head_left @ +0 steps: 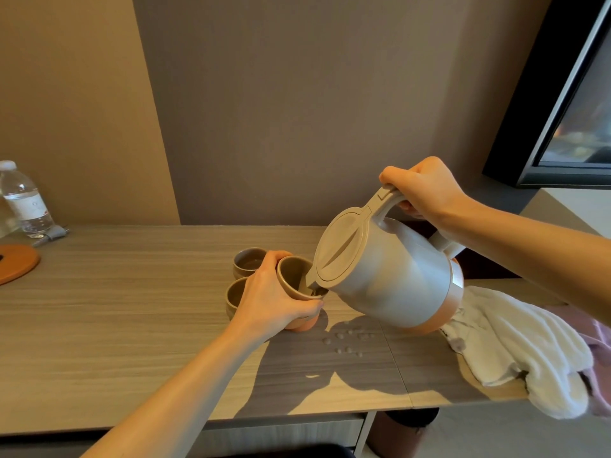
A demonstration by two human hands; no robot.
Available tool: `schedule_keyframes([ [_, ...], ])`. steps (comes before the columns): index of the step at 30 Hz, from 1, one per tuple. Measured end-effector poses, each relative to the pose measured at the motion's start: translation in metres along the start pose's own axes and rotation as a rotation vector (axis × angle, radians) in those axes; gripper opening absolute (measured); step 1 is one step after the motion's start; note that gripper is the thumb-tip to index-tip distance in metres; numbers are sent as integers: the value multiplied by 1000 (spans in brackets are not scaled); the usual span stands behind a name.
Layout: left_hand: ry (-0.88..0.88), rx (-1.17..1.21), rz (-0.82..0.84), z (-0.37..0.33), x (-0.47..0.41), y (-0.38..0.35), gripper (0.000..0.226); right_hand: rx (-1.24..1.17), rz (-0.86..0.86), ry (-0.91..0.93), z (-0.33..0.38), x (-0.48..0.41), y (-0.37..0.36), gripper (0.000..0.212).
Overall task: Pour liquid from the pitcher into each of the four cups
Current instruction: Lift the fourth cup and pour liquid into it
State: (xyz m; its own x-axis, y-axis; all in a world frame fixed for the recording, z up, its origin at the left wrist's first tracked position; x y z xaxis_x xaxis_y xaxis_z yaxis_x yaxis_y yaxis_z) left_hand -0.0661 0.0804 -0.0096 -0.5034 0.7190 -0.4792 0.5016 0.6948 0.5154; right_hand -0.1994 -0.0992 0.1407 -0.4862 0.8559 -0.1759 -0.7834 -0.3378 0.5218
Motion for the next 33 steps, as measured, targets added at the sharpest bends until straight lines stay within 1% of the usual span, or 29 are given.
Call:
schedule_keyframes([
  [16,6,13,-17,6,2,-3,83,72,3,53,4,-1,-3,42],
  [20,15,11,-20,8,3,-3,85,58,-1,45,3,-2,-3,48],
  [24,14,37,-24,9,5,-3,83,73,5,56,5,-1,-4,44],
  [33,15,58,-26,10,9,-1,84,94,20,72,9,3,-5,43],
])
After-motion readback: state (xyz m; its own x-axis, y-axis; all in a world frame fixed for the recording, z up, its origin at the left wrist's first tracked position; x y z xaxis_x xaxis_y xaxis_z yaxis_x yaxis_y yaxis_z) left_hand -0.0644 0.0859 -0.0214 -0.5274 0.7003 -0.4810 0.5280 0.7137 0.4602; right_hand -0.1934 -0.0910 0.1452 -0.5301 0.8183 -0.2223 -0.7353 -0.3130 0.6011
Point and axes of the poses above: each hand's wrist, its own x-axis away from the middle knuckle, its own y-axis out of the back of the hand, z = x × y, the point moved 3 cm from there along -x, towards the middle knuckle, and after that the axes turned 14 degrees about -y, right-handed, at the moved point
